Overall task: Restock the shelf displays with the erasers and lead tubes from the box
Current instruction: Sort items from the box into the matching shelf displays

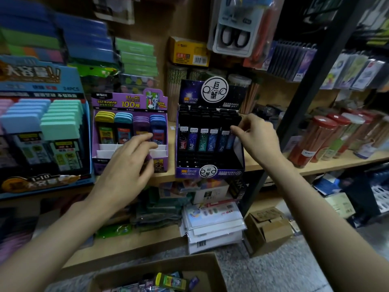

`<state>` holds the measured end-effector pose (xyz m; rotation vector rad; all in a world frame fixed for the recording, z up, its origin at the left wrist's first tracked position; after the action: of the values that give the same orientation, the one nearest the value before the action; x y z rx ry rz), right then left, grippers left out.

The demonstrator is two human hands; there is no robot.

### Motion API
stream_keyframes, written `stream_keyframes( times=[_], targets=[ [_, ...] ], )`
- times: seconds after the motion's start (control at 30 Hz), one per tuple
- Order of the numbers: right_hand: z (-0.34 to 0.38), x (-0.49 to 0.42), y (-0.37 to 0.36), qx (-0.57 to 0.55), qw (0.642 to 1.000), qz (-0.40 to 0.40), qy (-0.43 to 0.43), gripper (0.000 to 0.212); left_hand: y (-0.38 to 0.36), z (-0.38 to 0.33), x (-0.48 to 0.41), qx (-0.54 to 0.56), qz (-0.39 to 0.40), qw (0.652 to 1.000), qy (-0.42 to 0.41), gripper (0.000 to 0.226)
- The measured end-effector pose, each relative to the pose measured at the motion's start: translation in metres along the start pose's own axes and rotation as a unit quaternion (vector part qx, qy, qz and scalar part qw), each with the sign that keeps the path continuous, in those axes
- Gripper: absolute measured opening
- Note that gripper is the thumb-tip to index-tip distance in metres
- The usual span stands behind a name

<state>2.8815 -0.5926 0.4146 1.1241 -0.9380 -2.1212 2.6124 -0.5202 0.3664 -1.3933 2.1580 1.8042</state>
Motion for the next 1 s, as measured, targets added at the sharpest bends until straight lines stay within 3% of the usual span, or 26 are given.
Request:
stream_keyframes(
  times=[0.1, 0.2, 0.33, 0.4, 0.57, 0.77, 0.83, 0.9, 1.0],
  targets=[
    [0.006, 0.026, 0.015, -0.003, 0.997, 0.034, 0.071, 0.018, 0.005, -0.006, 0.009, 0.018, 0.023, 0.999, -0.028, 0.019],
    [0.001, 0.074, 0.010, 0.020, 0.979, 0.171, 0.108, 0.018, -0.011, -0.003, 0.035, 0.025, 0.108, 0.994, -0.013, 0.016],
    [-0.022, 0.156, -0.027, 0.077, 0.937, 0.326, 0.100, 0.018, -0.063, 0.005, 0.087, -0.002, 0.277, 0.960, 0.030, 0.018],
    [-0.037, 0.194, -0.055, 0.085, 0.911, 0.396, 0.075, 0.018, -0.095, 0.015, 0.121, 0.018, 0.321, 0.944, 0.068, 0.017],
    [-0.068, 0.277, -0.128, 0.049, 0.866, 0.497, -0.024, 0.019, -0.165, 0.046, 0.225, 0.105, 0.351, 0.902, 0.228, 0.019],
    [-0.091, 0.359, -0.196, -0.027, 0.825, 0.540, -0.164, 0.026, -0.217, 0.071, 0.333, 0.147, 0.358, 0.826, 0.410, 0.011],
    [-0.096, 0.384, -0.216, -0.045, 0.814, 0.532, -0.229, 0.031, -0.225, 0.077, 0.355, 0.147, 0.335, 0.804, 0.470, 0.022],
    [-0.100, 0.410, -0.233, -0.057, 0.795, 0.517, -0.312, 0.033, -0.232, 0.080, 0.371, 0.173, 0.310, 0.765, 0.537, 0.031],
    [-0.102, 0.445, -0.257, -0.092, 0.751, 0.509, -0.411, 0.036, -0.245, 0.077, 0.388, 0.249, 0.262, 0.683, 0.635, 0.020]
  ],
)
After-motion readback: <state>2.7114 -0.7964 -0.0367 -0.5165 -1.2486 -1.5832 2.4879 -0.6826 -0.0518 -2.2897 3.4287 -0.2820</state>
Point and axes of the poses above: each hand's wrist, its own x-axis away from the middle knuckle, its own y-axis out of the back of the hand, z = x × y, the point moved 4 cm from there along -x, towards the middle knuckle, and after that the axes turned 1 degree about z, right-handed, at the moved point
